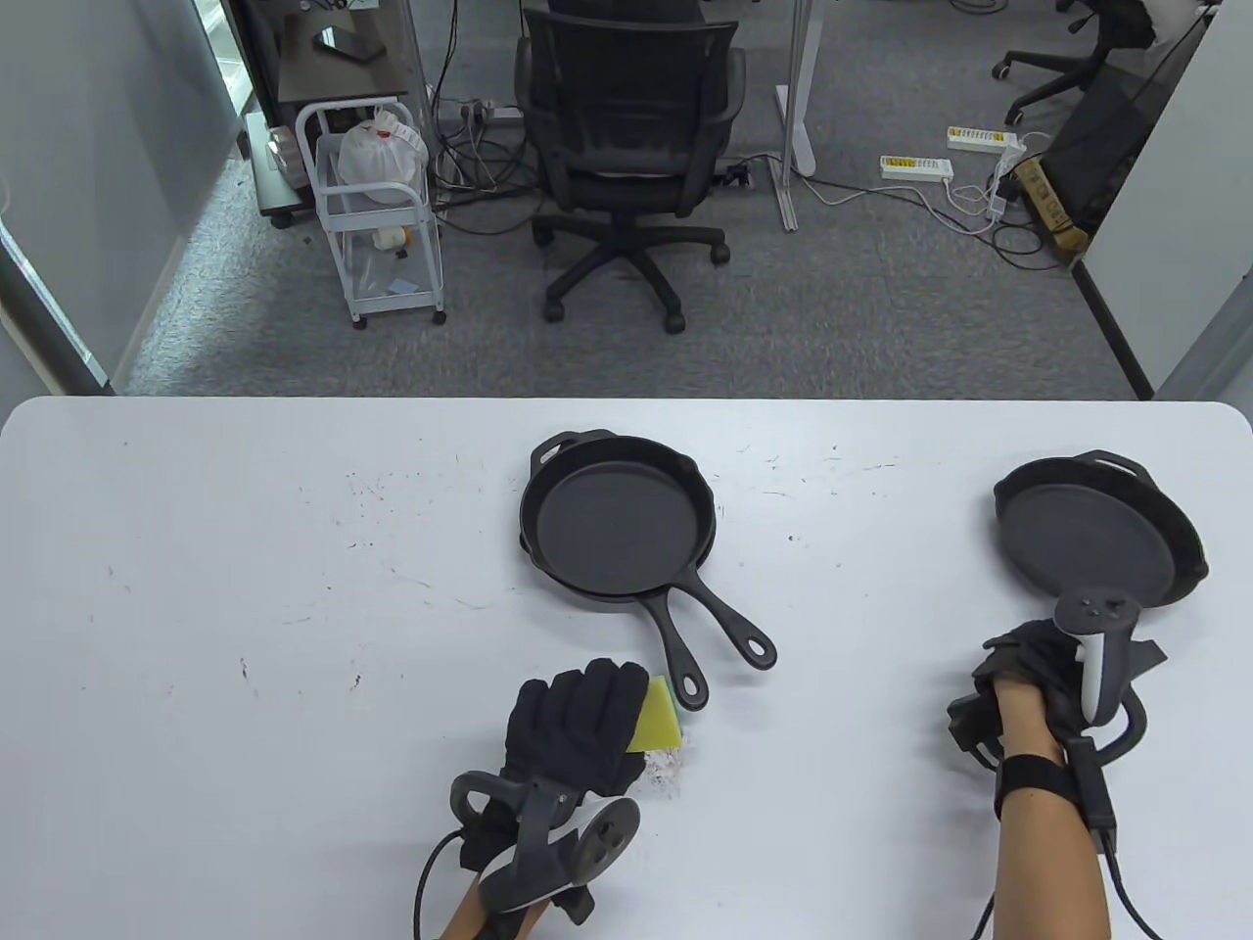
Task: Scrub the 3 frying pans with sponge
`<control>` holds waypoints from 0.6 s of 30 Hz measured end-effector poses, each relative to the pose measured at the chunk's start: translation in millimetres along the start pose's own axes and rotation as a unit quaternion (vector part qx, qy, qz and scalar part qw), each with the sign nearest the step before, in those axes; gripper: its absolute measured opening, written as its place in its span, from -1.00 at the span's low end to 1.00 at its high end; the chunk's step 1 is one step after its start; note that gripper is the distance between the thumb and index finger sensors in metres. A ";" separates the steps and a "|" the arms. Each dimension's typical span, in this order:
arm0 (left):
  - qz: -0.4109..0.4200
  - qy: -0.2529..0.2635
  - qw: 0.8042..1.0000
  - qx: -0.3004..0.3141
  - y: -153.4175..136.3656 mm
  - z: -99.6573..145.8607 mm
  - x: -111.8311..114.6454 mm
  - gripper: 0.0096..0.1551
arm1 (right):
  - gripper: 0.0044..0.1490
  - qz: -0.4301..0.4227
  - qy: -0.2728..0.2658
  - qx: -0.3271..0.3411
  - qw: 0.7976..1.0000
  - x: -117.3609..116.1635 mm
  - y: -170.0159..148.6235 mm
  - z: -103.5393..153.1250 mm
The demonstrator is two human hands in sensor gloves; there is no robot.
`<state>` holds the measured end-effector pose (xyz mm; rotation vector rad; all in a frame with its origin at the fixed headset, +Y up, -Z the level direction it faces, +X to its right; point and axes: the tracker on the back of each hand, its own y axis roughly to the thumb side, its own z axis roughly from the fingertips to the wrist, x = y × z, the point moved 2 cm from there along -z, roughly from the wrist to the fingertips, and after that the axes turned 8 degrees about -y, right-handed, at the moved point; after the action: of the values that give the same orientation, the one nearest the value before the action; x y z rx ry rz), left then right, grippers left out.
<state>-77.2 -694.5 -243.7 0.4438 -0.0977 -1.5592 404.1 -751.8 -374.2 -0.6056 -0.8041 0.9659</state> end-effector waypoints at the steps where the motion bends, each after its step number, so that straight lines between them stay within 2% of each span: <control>1: 0.001 0.000 1.000 -0.001 -0.3 0.0 0.2 0.00 | -0.08 -0.010 -0.015 0.011 1.000 6.4 0.6 0.4; 5: 0.002 -0.002 1.000 -0.001 0.1 -0.1 0.6 0.00 | -0.15 -0.048 -0.068 0.064 0.994 38.4 13.6 1.9; 9: 0.003 0.000 1.000 -0.003 -1.4 0.2 -1.5 0.00 | -0.19 -0.012 -0.111 0.144 0.983 64.8 28.4 11.6; 12: 0.007 0.004 1.000 -0.006 -2.7 0.9 -2.9 0.00 | -0.23 -0.007 -0.112 0.196 0.974 67.0 32.4 21.0; 18: 0.005 0.006 1.000 -0.007 -3.8 1.6 -3.1 0.00 | -0.28 -0.029 -0.082 0.322 0.943 48.8 29.1 59.0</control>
<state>-81.4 -691.7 -242.9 0.4412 -0.0808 -1.5465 358.2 -689.6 -346.9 0.0677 -0.5949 1.1587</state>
